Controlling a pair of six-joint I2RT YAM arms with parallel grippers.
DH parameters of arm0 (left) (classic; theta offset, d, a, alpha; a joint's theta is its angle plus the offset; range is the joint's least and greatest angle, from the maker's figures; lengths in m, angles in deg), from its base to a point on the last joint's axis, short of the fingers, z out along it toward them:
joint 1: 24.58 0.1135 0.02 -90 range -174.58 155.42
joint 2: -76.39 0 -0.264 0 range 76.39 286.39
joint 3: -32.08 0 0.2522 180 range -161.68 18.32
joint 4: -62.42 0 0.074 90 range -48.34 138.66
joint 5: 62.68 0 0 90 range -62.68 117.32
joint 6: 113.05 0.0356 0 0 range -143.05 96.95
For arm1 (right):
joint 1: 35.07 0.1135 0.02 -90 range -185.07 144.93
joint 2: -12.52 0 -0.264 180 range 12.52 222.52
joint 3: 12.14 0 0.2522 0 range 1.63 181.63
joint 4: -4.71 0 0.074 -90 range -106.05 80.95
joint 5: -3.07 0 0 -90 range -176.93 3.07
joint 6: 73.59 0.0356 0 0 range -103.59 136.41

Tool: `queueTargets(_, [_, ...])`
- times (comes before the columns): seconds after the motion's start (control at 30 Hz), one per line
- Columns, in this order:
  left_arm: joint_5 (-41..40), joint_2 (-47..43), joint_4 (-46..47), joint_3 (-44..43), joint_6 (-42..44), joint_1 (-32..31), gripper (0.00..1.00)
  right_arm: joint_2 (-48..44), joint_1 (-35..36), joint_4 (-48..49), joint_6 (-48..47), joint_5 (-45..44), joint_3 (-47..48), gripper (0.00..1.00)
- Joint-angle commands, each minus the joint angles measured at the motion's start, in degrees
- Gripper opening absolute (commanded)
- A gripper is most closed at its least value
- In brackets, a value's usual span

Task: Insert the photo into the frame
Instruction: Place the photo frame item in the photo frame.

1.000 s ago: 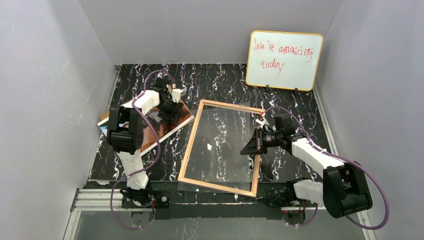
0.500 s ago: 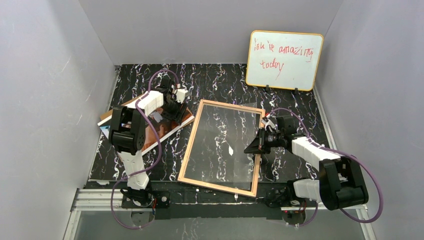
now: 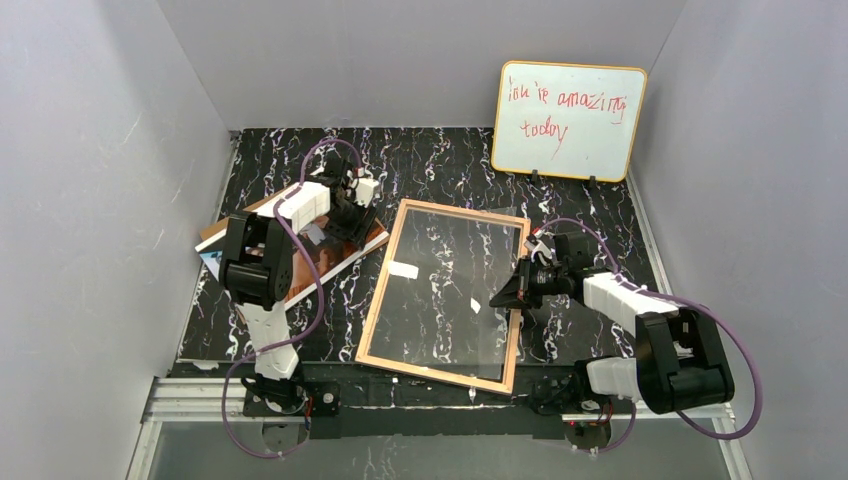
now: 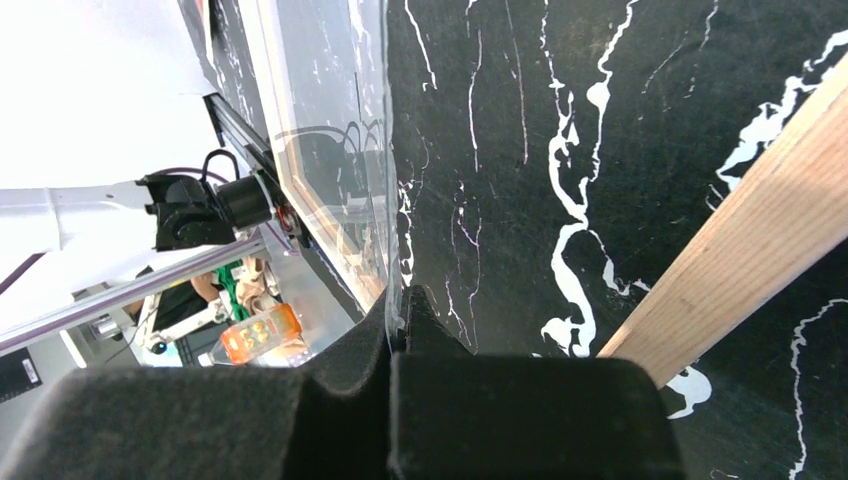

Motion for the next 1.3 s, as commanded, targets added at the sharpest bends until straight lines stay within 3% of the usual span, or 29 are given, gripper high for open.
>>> queueTargets(0.0, [2.7,4.02,-1.95,1.96,-0.37,-1.73,0.54,1.7,-0.53,0.81,-0.27,-0.28,-0.78,0.01])
queueTargets(0.77, [2.19,5.79,-2.22,0.4,-0.32,-3.62,0.53,-2.37,-3.06,-2.08,-1.18,-2.02,-1.01,0.01])
queueTargets(1.27, [2.28,8.54,-0.86,0.92,-0.32,-6.34,0.53,-2.4,-3.26,6.5,2.58,3.92,-2.81,0.01])
